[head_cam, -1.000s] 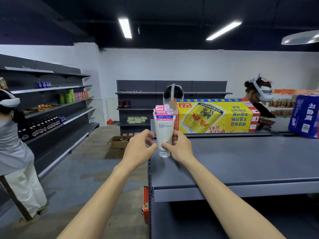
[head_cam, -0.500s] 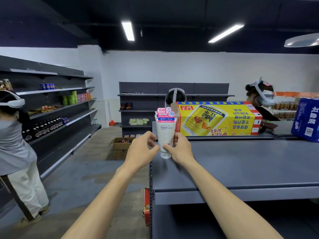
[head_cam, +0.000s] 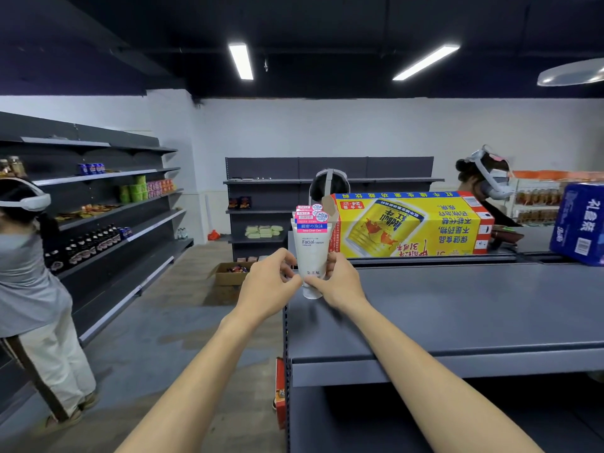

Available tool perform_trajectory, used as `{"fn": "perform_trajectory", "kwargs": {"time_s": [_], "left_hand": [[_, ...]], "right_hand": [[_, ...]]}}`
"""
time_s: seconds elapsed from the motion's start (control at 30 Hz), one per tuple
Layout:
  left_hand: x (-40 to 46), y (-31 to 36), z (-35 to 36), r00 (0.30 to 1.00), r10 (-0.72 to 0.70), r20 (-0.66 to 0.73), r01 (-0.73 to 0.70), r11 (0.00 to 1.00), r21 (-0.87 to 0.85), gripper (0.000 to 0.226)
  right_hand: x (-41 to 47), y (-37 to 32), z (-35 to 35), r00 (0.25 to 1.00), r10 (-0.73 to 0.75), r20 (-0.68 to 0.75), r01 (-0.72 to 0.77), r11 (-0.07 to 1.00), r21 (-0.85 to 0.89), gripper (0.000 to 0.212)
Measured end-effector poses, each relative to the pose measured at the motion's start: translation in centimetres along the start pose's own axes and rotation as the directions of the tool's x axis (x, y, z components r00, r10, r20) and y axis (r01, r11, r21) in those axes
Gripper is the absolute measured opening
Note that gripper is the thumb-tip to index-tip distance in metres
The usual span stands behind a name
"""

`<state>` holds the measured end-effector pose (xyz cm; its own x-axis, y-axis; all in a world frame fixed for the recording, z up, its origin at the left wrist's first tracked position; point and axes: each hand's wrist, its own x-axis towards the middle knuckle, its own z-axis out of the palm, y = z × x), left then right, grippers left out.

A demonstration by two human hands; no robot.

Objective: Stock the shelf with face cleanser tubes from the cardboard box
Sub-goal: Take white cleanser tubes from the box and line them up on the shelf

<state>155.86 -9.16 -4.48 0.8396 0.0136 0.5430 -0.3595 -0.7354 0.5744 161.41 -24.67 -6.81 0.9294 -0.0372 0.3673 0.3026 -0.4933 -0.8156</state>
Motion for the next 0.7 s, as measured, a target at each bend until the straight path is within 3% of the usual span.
{"fn": "perform_trajectory", "kwargs": {"time_s": [0.27, 0.57, 0.7], "left_hand": [[-0.4, 1.6, 0.8, 1.0, 0.012, 0.005, -0.012, 1.0, -0.01, 0.019], [-1.6, 5.1, 1.6, 0.999, 0.008, 0.034, -0.008, 1.0, 0.003, 0.02], [-6.0, 6.3, 1.6, 0.993, 0.114, 0.026, -0.116, 0.987, 0.109, 0.021]], "right_hand": [[-1.1, 0.0, -2.9, 0.999, -0.002, 0.045, 0.003, 0.999, -0.032, 0.078], [-3.1, 0.2, -8.0, 0.998, -0.011, 0.057, 0.013, 1.0, -0.023, 0.065], [-8.3, 1.1, -9.6, 0.989, -0.139, 0.058, 0.144, 0.985, -0.099, 0.053]]}}
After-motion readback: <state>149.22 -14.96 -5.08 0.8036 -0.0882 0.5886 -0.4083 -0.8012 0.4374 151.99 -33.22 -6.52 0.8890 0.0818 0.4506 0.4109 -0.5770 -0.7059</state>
